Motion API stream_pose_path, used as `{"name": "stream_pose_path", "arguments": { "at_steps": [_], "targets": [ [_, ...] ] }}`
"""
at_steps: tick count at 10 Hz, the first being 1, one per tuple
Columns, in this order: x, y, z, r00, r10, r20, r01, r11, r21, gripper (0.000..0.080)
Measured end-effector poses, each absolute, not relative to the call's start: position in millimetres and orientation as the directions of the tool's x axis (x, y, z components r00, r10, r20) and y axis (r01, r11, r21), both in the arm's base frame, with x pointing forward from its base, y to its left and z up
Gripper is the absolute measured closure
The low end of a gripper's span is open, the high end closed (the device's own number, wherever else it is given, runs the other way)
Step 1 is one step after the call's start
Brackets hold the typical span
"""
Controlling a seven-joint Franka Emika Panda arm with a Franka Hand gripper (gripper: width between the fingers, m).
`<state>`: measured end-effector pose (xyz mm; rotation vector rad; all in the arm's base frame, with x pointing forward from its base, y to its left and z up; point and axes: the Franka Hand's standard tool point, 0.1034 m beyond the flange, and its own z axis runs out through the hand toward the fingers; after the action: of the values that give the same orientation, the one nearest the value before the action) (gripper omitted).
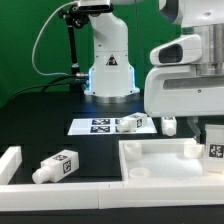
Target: Assemble one leg
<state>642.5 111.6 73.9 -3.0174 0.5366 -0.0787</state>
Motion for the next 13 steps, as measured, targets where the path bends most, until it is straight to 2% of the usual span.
{"name": "stream_pose_path", "arguments": {
  "at_steps": [2, 4, 5, 6, 7, 9, 10, 11, 12, 13],
  "targets": [
    [643.8, 109.7, 73.0, 0.831, -0.556, 0.009, -0.553, -0.829, -0.082, 0.051],
    [643.8, 107.9, 72.6, 0.589, -0.807, -0.035, -0.807, -0.584, -0.091, 0.051],
    [642.9, 108.8, 72.1, 0.414, -0.908, -0.063, -0.908, -0.408, -0.091, 0.051],
    [642.0, 108.7, 71.6, 0.273, -0.957, -0.094, -0.959, -0.264, -0.099, 0.051],
    [641.4, 109.6, 71.6, 0.197, -0.975, -0.106, -0.978, -0.187, -0.094, 0.051],
    [640.9, 109.8, 70.8, 0.237, -0.966, -0.103, -0.969, -0.227, -0.097, 0.051],
    [640.7, 109.9, 70.4, 0.239, -0.965, -0.103, -0.968, -0.23, -0.096, 0.0328],
    [640.1, 110.2, 70.1, 0.439, -0.896, -0.072, -0.896, -0.43, -0.108, 0.0213],
    [638.2, 113.3, 69.4, 0.614, -0.787, -0.056, -0.787, -0.606, -0.117, 0.0213],
    [635.4, 116.8, 68.2, 0.722, -0.69, -0.051, -0.69, -0.714, -0.118, 0.0163]
  ]
}}
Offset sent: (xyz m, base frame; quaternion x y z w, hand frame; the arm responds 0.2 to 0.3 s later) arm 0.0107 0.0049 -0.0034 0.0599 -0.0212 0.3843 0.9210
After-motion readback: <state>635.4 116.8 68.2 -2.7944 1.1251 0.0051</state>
